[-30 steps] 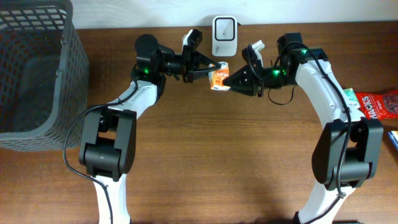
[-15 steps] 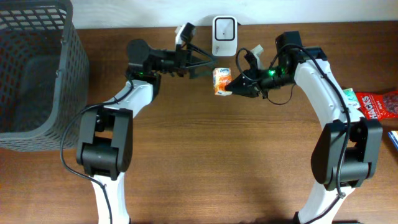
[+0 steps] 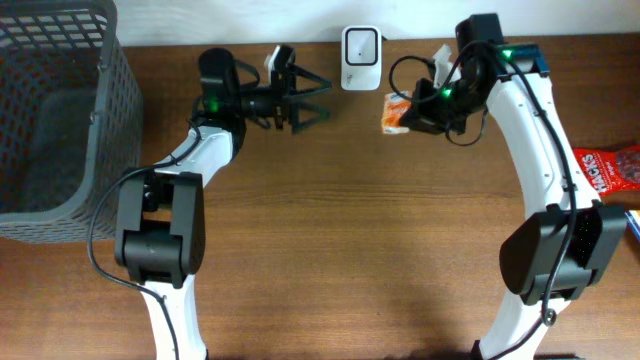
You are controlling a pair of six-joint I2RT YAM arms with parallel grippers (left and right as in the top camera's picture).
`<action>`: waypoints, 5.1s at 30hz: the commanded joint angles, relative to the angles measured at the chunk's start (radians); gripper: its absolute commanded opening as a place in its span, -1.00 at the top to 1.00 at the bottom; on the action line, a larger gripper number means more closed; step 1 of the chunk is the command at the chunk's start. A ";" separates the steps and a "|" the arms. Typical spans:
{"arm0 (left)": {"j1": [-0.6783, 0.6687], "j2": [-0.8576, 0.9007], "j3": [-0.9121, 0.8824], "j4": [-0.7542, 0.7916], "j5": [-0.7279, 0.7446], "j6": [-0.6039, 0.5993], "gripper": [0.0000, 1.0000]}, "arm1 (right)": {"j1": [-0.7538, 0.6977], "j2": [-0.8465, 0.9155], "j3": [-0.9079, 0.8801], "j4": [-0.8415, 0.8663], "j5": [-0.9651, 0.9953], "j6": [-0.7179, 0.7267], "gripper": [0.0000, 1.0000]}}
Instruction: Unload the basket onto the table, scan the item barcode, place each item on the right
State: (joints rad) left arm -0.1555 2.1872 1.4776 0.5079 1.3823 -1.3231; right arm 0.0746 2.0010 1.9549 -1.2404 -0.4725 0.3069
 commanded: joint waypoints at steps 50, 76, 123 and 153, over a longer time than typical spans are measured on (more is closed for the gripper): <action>-0.182 -0.403 0.127 -1.524 -1.715 0.921 -0.98 | 0.251 0.332 0.070 0.961 0.811 -0.594 0.92; -0.182 -0.403 0.127 -1.524 -1.715 0.921 -0.98 | 0.264 0.362 0.065 0.973 1.135 -0.774 0.92; -0.182 -0.403 0.127 -1.524 -1.715 0.921 -0.98 | -0.703 0.145 0.071 0.187 0.584 0.143 -0.97; -0.182 -0.403 0.127 -1.524 -1.715 0.921 -0.98 | -0.006 -0.351 0.071 -0.386 0.375 -0.147 -0.97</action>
State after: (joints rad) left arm -0.3370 1.7782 1.6073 -1.0138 -0.3195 -0.4007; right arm 0.0208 1.6909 2.0197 -1.5867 -0.0994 0.2600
